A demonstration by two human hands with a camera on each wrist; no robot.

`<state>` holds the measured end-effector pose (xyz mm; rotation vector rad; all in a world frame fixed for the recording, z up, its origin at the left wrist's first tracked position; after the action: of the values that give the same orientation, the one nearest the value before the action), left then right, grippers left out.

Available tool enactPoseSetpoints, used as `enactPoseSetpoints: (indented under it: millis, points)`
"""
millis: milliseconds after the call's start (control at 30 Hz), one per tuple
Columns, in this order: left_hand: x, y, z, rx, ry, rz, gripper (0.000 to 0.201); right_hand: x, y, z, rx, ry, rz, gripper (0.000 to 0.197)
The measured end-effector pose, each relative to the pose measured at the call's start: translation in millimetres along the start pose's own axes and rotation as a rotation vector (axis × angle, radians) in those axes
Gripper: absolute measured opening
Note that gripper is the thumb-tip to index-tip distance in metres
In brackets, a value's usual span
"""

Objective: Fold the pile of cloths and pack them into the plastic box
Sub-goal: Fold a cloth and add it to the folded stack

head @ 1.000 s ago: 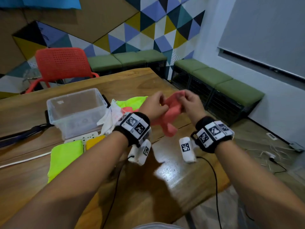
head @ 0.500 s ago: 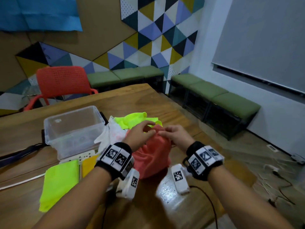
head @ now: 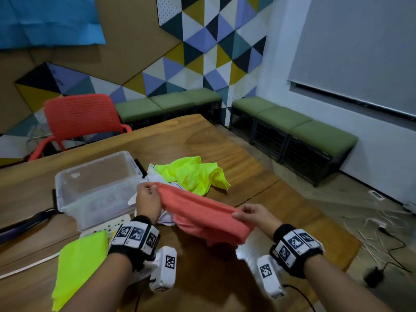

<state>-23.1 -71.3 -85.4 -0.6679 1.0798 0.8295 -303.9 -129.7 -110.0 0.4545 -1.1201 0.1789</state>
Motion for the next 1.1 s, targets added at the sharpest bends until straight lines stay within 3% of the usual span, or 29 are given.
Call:
enactPoseSetpoints:
  millis: [67, 167, 500, 733, 867, 1000, 1100]
  points:
    - [6.5, -11.5, 7.6, -0.055, 0.003, 0.029, 0.027, 3.6, -4.5, 18.6, -0.071, -0.036, 0.015, 0.011]
    - [8.4, -19.4, 13.8, -0.085, -0.003, 0.037, 0.028, 7.6, -15.5, 36.6, -0.136, -0.13, -0.003, 0.025]
    - [23.4, -29.4, 14.3, -0.115, -0.082, 0.148, 0.028, -12.0, -38.4, 39.1, -0.34, 0.666, -0.081, 0.022]
    - [39.5, -37.9, 28.9, -0.159, -0.131, 0.195, 0.028, -20.0, -35.5, 67.7, -0.429, 0.715, -0.157, 0.019]
    - [47.9, -40.9, 24.7, -0.101, -0.191, 0.134, 0.03, -26.4, -35.4, 69.7, -0.367, 0.671, -0.176, 0.012]
    - [42.6, -3.6, -21.3, 0.217, -0.238, -0.006, 0.019, -9.1, -32.8, 16.4, -0.133, 0.456, -0.089, 0.023]
    - [27.2, 34.4, -43.8, 0.337, -0.245, -0.061, 0.02, 12.2, -26.8, -33.3, 0.019, 0.195, -0.021, 0.012]
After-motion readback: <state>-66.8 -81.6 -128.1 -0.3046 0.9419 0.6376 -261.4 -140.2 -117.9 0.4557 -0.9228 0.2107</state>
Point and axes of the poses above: each hand's wrist, its own y-axis away from the middle knuckle, its own z-axis out of the back of the hand, x = y × z, the point moved 5 cm from there along -y, towards the middle knuckle, and after that the axes turned 10 degrees about -x, right-handed, at the moved point
